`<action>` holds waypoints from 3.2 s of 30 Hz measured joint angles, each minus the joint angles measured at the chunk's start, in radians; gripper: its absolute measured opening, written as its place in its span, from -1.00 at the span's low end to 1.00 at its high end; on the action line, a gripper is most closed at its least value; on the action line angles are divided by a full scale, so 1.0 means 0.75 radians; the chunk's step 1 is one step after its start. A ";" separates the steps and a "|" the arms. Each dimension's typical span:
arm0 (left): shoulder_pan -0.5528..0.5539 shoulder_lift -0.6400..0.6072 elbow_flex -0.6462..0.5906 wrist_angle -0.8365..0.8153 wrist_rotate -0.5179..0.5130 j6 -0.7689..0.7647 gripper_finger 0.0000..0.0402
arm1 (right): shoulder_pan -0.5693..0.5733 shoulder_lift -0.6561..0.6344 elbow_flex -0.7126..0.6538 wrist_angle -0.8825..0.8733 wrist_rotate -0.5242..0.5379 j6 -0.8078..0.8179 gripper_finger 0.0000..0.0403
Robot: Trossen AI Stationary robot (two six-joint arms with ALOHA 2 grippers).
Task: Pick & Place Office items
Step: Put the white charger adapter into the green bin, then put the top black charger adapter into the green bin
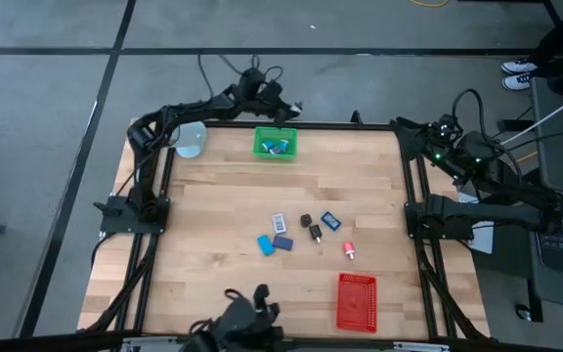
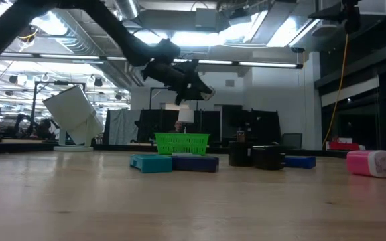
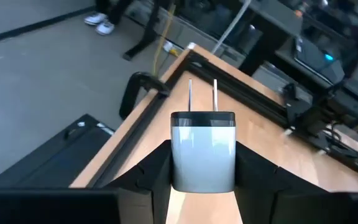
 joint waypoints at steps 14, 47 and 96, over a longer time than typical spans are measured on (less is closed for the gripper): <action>0.025 -0.145 -0.520 0.103 -0.177 0.024 -0.36 | 0.000 0.033 0.000 0.008 0.002 0.036 0.25; -0.495 -0.328 -0.137 -0.600 -0.287 0.606 0.28 | 0.001 0.078 0.000 0.070 -0.099 0.029 0.25; -0.997 0.052 -0.062 -0.485 -0.635 0.000 0.49 | 0.003 0.085 0.000 0.084 -0.399 -0.006 0.25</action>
